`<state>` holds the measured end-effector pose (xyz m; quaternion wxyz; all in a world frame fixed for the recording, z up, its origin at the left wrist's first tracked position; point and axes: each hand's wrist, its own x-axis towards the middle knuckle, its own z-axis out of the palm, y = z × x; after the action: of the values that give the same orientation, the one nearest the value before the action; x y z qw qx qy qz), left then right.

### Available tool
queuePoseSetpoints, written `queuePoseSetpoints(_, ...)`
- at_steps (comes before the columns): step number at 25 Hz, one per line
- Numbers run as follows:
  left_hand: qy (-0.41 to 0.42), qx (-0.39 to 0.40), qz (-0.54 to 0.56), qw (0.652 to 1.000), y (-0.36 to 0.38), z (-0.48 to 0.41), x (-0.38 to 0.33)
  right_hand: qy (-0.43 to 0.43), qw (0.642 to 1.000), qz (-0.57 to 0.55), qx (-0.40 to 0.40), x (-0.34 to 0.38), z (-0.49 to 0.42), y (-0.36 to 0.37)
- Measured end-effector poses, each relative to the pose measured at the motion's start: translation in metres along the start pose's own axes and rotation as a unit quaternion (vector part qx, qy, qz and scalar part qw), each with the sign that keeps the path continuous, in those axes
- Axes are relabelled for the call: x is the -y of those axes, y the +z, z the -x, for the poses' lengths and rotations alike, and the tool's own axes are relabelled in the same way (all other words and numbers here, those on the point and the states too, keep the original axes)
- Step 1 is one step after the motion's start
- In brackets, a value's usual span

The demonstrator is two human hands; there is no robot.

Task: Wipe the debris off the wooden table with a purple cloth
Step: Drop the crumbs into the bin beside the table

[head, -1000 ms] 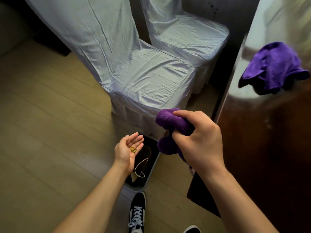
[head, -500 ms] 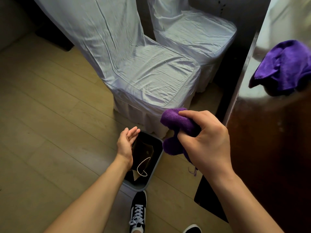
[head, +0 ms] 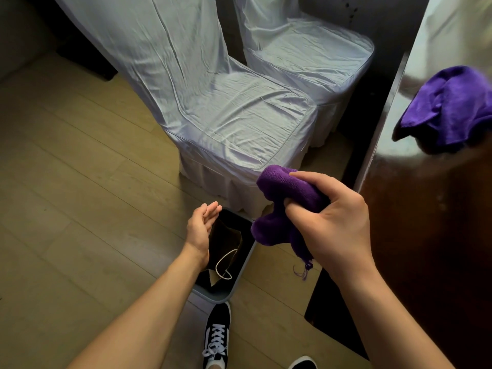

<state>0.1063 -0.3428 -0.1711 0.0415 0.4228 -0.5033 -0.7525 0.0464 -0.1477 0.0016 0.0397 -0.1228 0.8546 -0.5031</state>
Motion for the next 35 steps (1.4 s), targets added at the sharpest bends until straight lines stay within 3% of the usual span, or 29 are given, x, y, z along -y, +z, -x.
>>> queuePoseSetpoints(8, 0.015, 0.005, -0.035, 0.999, 0.002, 0.006, -0.006, -0.005, 1.0, -0.018, 0.005, -0.002, 0.001, -0.001)
queuePoseSetpoints(16, 0.066, 0.056, -0.05, 0.995, 0.026, 0.03, -0.034, 0.052, 0.975, -0.215, -0.01, 0.001, 0.005, -0.039)
queuePoseSetpoints(26, 0.152, 0.218, 0.031, 0.963, 0.127, 0.107, -0.085, 0.125, 0.929, -0.325, -0.122, -0.024, 0.062, -0.138)
queuePoseSetpoints(30, 0.248, 0.31, -0.115, 0.911, 0.199, 0.154, -0.086, 0.148, 0.918, -0.33, -0.163, -0.047, 0.103, -0.192)
queuePoseSetpoints(35, 0.39, 0.367, -0.332, 0.776, 0.288, 0.201, -0.055, 0.183, 0.901, -0.329, -0.215, -0.081, 0.151, -0.282)
